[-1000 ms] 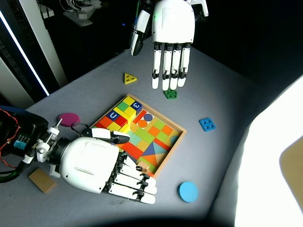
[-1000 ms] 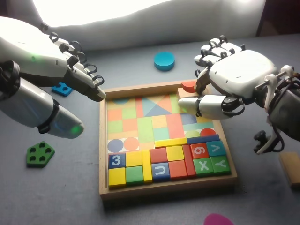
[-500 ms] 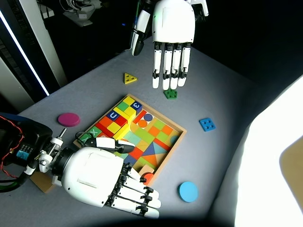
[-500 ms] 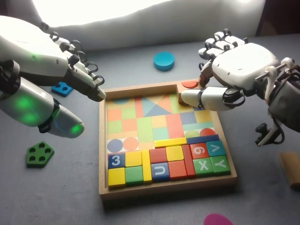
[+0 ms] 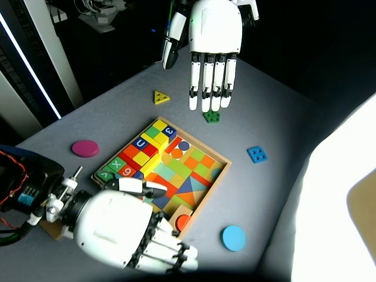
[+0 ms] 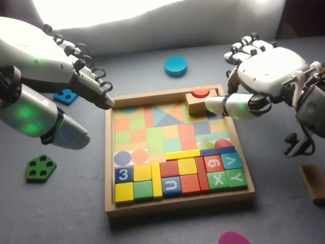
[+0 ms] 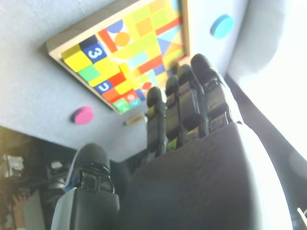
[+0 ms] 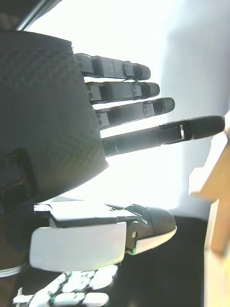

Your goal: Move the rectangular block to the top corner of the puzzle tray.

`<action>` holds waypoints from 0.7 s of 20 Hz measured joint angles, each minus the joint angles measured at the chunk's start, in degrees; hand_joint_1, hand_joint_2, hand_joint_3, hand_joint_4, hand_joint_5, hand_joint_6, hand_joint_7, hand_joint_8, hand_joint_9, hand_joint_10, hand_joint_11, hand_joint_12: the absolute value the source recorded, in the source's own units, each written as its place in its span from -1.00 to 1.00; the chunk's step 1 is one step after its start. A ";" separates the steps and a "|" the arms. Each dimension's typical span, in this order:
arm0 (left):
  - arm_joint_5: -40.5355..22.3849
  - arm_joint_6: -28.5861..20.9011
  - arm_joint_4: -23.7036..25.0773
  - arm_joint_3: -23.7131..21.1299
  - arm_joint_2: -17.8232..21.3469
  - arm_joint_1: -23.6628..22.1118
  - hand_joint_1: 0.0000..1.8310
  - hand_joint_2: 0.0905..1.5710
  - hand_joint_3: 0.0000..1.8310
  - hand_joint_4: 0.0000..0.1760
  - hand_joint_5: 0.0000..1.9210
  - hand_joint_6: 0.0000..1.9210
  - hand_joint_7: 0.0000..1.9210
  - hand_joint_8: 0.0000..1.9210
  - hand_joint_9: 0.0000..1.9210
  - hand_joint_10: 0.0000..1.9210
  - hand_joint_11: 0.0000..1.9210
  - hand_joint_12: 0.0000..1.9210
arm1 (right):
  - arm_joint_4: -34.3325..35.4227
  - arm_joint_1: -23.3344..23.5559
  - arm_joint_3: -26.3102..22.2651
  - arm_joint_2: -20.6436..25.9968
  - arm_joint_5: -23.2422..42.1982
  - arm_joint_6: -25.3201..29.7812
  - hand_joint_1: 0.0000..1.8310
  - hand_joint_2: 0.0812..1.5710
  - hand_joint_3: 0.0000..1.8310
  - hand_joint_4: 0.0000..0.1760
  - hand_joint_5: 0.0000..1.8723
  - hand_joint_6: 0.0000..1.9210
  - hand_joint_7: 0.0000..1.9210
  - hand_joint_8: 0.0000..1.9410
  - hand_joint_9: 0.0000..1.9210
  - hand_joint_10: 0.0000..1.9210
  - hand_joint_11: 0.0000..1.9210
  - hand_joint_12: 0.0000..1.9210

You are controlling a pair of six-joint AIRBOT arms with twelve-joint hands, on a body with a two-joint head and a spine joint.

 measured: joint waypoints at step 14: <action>-0.04 0.02 0.09 -0.02 0.00 -0.04 -1.00 0.59 -1.00 -0.63 -0.71 -1.00 -0.77 -1.00 -0.77 -1.00 -1.00 -0.28 | -4.11 3.93 -7.19 4.63 -3.85 -0.44 -1.00 0.42 -1.00 -1.00 -0.11 -0.74 -0.78 -1.00 -0.94 -0.97 -1.00 -1.00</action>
